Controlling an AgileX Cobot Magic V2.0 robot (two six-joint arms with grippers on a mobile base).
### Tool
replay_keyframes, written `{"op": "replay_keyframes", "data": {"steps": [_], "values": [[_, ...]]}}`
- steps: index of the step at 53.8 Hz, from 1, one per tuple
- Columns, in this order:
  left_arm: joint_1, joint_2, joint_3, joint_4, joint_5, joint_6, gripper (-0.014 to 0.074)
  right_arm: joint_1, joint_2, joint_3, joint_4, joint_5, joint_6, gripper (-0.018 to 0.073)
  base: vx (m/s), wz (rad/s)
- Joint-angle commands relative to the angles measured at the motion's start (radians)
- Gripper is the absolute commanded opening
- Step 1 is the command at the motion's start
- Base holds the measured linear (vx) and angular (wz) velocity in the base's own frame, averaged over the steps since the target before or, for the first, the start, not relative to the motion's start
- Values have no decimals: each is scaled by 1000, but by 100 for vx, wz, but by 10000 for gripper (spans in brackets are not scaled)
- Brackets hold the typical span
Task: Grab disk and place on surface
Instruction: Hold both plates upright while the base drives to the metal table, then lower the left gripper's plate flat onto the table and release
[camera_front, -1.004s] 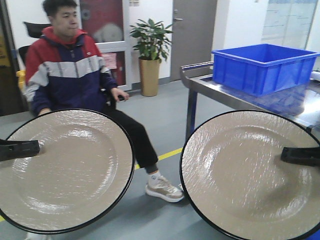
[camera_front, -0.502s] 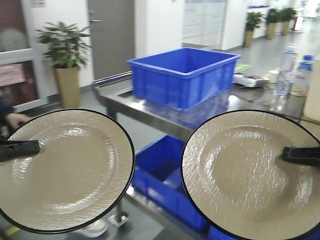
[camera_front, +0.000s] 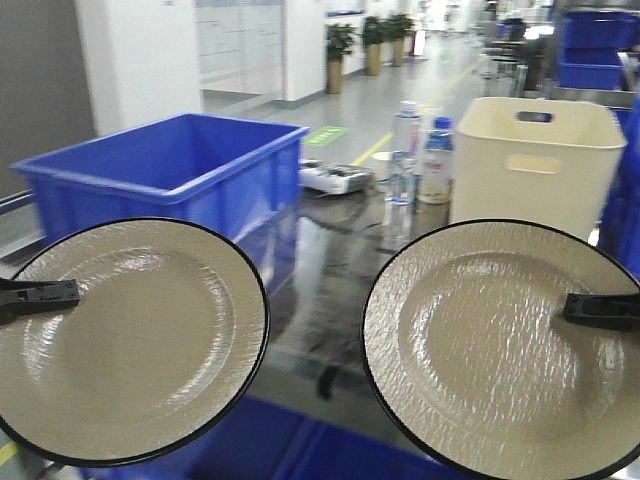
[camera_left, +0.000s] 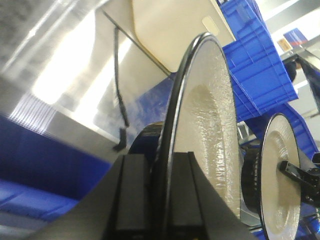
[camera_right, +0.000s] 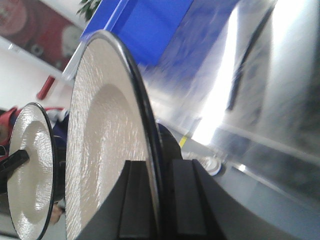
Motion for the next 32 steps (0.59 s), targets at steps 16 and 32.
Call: {"op": "replay_keyframes", "data": {"steps": [16, 32], "values": [[-3, -45, -33, -138, 69, -16, -8, -6, -33, -33, 132, 15, 1, -9, 35, -60], [-3, -45, -33, -138, 69, -16, -8, -6, -33, -33, 132, 15, 1, -9, 27, -56]]}}
